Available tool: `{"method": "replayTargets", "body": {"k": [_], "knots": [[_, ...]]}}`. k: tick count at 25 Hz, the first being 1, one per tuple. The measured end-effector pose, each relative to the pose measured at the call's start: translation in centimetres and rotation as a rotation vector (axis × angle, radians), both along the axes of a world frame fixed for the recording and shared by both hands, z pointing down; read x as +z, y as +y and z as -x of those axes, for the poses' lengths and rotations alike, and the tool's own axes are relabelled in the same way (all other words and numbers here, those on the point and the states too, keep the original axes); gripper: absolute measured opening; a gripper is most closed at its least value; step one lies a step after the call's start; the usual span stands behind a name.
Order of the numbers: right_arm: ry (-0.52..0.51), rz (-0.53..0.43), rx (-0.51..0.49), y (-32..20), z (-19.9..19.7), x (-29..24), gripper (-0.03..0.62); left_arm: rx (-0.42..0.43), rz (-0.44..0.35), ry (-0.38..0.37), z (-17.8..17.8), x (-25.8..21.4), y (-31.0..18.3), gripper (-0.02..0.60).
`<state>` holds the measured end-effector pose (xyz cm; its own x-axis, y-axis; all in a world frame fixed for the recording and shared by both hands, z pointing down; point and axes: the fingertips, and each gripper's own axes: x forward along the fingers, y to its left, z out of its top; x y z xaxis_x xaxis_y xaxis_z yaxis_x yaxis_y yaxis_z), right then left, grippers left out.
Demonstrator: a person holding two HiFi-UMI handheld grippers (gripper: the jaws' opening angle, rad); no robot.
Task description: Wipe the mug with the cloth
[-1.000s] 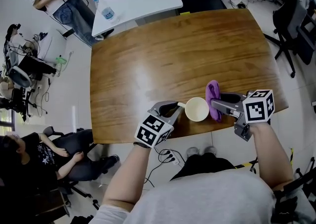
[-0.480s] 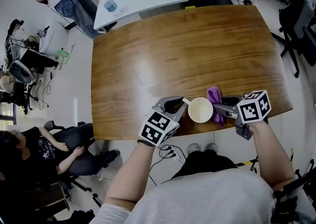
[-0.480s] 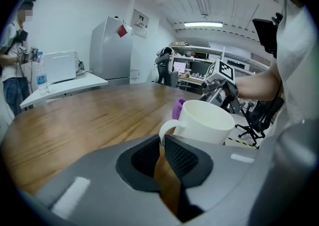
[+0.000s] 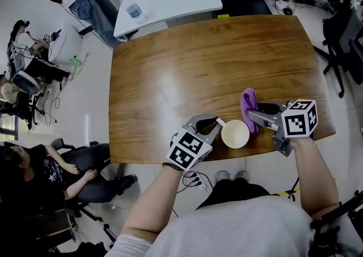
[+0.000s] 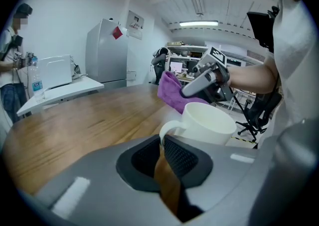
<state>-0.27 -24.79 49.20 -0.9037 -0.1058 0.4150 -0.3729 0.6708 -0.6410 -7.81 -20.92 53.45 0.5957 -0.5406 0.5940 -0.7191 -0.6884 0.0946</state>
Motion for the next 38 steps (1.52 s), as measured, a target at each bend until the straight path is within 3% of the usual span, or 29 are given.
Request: {"method": "replayTargets", "body": {"k": [7,13,18,24,32,36,38], "knots": [[-0.055,0.020,-0.050,0.5,2.8,-1.0,0.133,-0.010,0.033,0.000,0.0,0.0,0.4,0.017],[0.013,0.118,-0.061,0.9,3.4,2.8,0.133,-0.056,0.037,0.040,0.0,0.4,0.1,0.014],[0.150,0.081,-0.095,1.3,3.5,5.6,0.133,-0.061,0.027,0.042,0.1,0.5,-0.2,0.014],[0.161,0.073,-0.073,1.0,3.4,5.9,0.133,-0.040,0.020,0.049,0.3,0.5,0.0,0.015],[0.044,0.036,0.052,0.0,2.2,2.0,0.132,-0.017,0.037,0.133,1.4,0.5,1.1,0.109],[-0.034,-0.023,0.129,0.3,1.1,-2.5,0.133,-0.055,0.010,0.156,4.2,0.0,1.9,0.109],[-0.050,-0.072,0.153,1.3,0.8,-5.2,0.132,-0.118,-0.041,0.226,6.3,-2.0,2.5,0.082]]}}
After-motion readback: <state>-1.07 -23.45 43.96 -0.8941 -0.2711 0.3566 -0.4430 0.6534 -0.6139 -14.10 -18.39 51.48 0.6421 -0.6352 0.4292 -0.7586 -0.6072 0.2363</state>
